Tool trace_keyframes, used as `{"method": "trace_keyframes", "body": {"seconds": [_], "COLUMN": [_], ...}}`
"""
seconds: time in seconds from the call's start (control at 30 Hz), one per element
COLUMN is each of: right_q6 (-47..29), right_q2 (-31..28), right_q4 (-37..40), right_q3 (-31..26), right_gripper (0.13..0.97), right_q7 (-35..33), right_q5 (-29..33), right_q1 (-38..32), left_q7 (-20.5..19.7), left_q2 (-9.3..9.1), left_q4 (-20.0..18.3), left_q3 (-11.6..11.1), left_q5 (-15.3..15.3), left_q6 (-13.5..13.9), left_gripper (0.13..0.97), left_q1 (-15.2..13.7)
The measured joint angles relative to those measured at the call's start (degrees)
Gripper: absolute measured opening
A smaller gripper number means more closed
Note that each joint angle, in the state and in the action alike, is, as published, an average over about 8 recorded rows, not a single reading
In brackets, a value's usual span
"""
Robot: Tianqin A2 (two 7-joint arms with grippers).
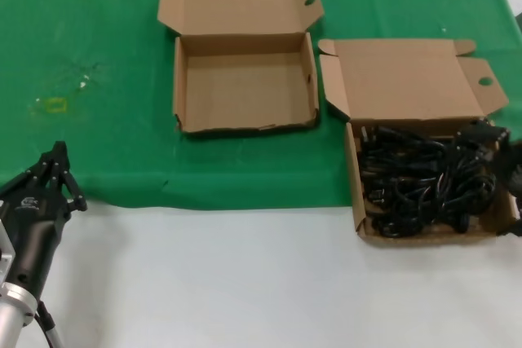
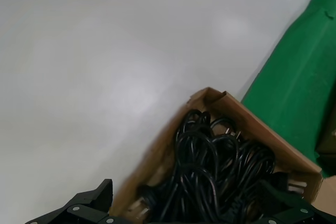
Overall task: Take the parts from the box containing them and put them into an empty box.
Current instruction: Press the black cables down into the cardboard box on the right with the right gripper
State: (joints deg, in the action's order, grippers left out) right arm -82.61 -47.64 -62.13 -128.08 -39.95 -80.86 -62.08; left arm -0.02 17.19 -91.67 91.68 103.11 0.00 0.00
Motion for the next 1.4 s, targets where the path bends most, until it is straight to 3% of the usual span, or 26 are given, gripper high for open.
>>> {"method": "trace_keyframes", "body": {"seconds": [0.4,0.9,1.17,1.3,1.4], "right_q6": [1.4,2.8,3.1,3.3,3.4], "right_q2": [5.7,9.2,9.8,10.0,10.1], "right_q4": [6.9,12.0,11.8,11.9,12.0], "right_q3": [-0.9,-0.9,-0.8,-0.8,-0.9], "right_gripper": [0.966,0.935,0.832,0.832,0.767], "right_q7": [-7.1,-9.6,-9.0,-8.7,-8.6], "right_q5": [3.6,4.9,5.3,5.6,5.8], "right_q1": [-2.8,-3.8,-3.8,-3.7,-3.6], "left_q7": [0.0,0.0,0.0,0.0,0.0], "left_q2": [0.00,0.00,0.00,0.00,0.00], "left_q4": [0.0,0.0,0.0,0.0,0.0], "left_q3": [0.0,0.0,0.0,0.0,0.0], "left_q5": [0.0,0.0,0.0,0.0,0.0], "left_q6": [0.0,0.0,0.0,0.0,0.0], "left_gripper": [0.144,0.144,0.144,0.144,0.144], "left_q1": [0.0,0.0,0.0,0.0,0.0]}}
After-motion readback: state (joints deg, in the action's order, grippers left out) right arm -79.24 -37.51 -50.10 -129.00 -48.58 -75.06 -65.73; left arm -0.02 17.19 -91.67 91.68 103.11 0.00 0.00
